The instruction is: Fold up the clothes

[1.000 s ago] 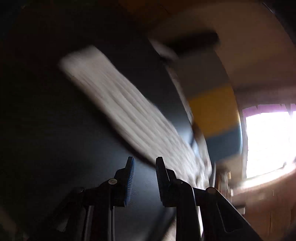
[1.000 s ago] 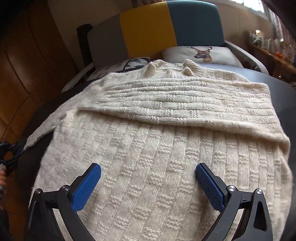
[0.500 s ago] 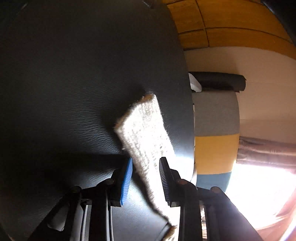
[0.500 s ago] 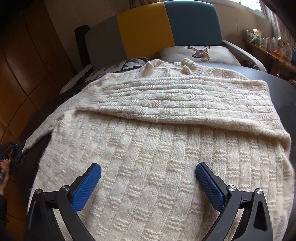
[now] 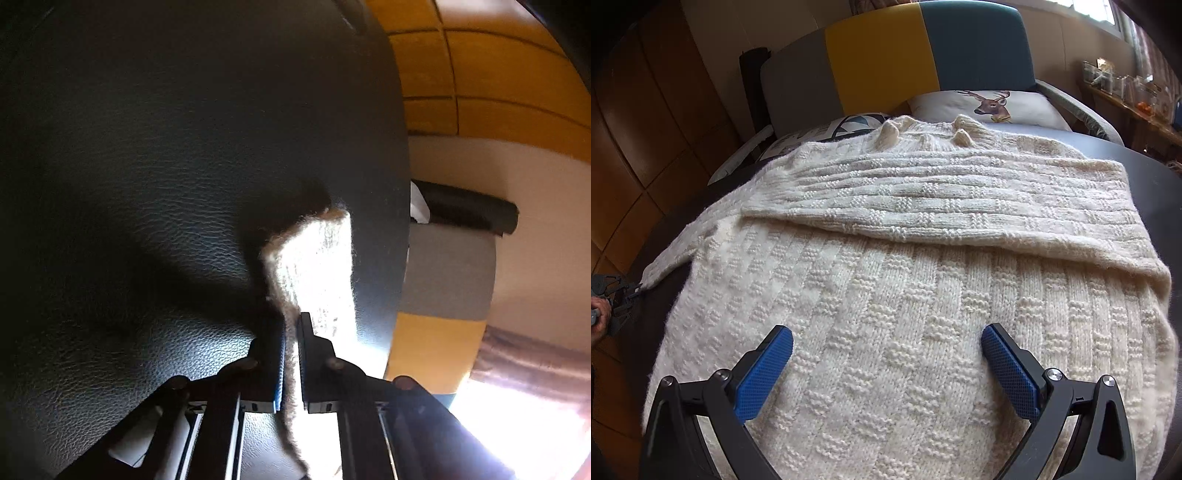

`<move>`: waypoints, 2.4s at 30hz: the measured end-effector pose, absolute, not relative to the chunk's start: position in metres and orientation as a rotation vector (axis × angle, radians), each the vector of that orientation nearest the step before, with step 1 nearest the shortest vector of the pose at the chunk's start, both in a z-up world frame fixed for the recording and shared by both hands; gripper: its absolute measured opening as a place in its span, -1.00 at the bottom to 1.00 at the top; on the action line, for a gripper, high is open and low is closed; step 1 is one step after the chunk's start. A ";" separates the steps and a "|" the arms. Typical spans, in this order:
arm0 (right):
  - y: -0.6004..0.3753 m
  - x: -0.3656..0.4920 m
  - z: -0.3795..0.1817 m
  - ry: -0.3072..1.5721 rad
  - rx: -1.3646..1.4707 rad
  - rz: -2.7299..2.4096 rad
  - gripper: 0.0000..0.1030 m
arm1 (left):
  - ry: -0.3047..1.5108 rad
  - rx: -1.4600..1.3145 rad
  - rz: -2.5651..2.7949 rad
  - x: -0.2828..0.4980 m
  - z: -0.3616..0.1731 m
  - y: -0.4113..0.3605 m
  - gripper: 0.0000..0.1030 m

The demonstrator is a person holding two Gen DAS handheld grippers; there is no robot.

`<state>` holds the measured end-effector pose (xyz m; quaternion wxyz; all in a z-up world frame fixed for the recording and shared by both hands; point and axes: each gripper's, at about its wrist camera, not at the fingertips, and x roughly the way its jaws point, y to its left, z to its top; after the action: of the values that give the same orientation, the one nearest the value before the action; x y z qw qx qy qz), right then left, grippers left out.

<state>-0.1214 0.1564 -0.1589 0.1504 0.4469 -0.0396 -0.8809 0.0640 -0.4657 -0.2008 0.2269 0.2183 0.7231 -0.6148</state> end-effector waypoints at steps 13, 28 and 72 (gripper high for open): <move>0.158 -0.120 -0.157 -0.129 1.283 -2.537 1.00 | 1.786 0.727 -2.219 -0.001 -0.108 -0.371 -0.91; 0.180 -0.118 -0.147 -0.368 1.197 -2.481 1.00 | 1.587 1.362 -2.689 -0.147 -0.087 -0.112 -0.91; 0.011 -0.276 -0.014 0.176 1.201 -2.482 -0.85 | 1.592 1.407 -2.723 -0.120 -0.155 -0.179 -0.74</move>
<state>-0.2760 0.0112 -0.0140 0.1884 0.4270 0.0627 -0.8822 -0.1196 -0.1786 -0.1548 -0.1556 0.4024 0.4554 -0.7787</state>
